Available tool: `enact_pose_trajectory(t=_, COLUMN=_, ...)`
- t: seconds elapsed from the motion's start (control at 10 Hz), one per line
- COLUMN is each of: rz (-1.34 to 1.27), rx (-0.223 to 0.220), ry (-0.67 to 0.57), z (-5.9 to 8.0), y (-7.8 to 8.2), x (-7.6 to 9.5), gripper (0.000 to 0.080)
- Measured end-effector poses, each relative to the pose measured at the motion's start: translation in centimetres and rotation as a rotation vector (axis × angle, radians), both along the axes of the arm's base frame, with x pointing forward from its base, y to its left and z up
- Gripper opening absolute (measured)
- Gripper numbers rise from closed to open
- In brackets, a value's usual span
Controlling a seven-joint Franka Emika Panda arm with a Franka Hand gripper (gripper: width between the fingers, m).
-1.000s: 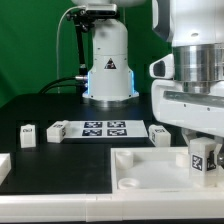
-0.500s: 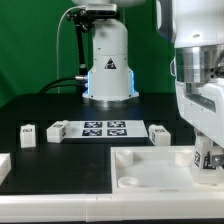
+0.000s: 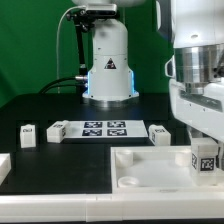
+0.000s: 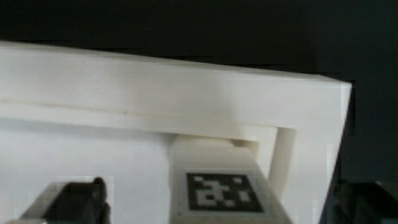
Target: Assemble one leg
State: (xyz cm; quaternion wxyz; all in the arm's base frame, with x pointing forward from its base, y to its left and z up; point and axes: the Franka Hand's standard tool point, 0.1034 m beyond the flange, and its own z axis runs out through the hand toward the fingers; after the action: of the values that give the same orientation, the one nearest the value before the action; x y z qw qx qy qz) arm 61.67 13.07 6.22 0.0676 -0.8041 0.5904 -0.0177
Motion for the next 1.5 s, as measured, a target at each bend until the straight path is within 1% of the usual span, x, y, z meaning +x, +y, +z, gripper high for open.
enact_pose_trajectory(t=0.4, rz=0.447, rx=-0.057, ry=-0.039, z=0.01, y=0.07, x=0.12, gripper=0.0649)
enact_pose_trajectory(t=0.5, rz=0.526, rx=-0.065, ry=-0.045, z=0.00, y=0.07, x=0.11, gripper=0.0649)
enact_pose_trajectory(t=0.7, rz=0.785, rx=-0.092, ry=-0.039, z=-0.09, y=-0.22, x=0.18, gripper=0.0649)
enact_pose_trajectory(t=0.8, rz=0.852, rx=-0.103, ry=-0.044, z=-0.08, y=-0.27, x=0.30, gripper=0.0649)
enact_pose_trajectory(t=1.0, rz=1.095, rx=-0.140, ry=-0.056, z=-0.13, y=-0.45, x=0.29, gripper=0.0649)
enact_pose_trajectory(t=1.2, rz=1.206, rx=-0.155, ry=-0.062, z=-0.11, y=-0.58, x=0.32, gripper=0.0649)
enact_pose_trajectory(t=1.3, rz=1.193, rx=-0.154, ry=-0.061, z=-0.12, y=-0.56, x=0.31, gripper=0.0649)
enact_pose_trajectory(t=1.4, rz=1.193, rx=-0.154, ry=-0.061, z=-0.12, y=-0.58, x=0.32, gripper=0.0535)
enact_pose_trajectory(t=1.5, rz=1.193, rx=-0.154, ry=-0.061, z=-0.12, y=-0.59, x=0.32, gripper=0.0400)
